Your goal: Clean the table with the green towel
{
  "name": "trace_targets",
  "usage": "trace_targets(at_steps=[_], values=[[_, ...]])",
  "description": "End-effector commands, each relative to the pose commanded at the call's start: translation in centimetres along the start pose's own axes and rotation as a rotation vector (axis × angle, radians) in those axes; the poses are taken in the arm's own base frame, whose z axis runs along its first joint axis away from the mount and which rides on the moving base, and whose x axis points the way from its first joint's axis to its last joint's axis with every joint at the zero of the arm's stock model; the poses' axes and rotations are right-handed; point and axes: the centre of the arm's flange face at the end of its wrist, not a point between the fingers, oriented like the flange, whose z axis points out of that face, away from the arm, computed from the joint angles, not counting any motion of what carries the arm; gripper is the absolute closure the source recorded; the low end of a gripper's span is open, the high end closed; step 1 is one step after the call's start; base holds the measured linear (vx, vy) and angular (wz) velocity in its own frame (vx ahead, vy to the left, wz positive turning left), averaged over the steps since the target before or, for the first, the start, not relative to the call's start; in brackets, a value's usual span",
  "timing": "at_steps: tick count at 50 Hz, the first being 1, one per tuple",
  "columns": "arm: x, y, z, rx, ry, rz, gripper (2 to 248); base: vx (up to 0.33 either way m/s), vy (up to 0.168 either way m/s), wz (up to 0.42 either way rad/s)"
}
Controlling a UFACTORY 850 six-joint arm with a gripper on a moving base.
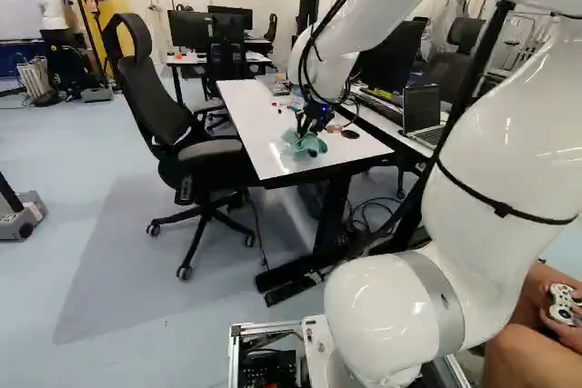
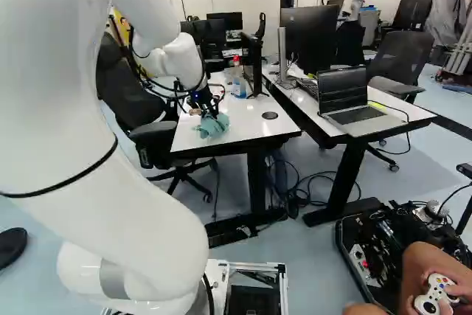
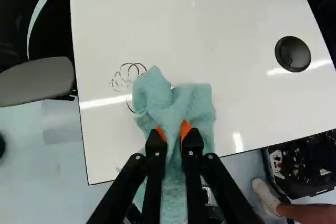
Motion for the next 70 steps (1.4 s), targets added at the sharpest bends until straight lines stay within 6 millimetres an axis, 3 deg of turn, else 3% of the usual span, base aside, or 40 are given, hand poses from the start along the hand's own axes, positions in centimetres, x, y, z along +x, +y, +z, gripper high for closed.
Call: trace_targets(at_steps=[46,70], values=[[8.7,1.0,4.3,-0.009,0.124,0.015,204,0.000,0.000,0.000],[9.0,0.9,5.2,-0.009,0.119,0.014,204,0.000,0.000,0.000]])
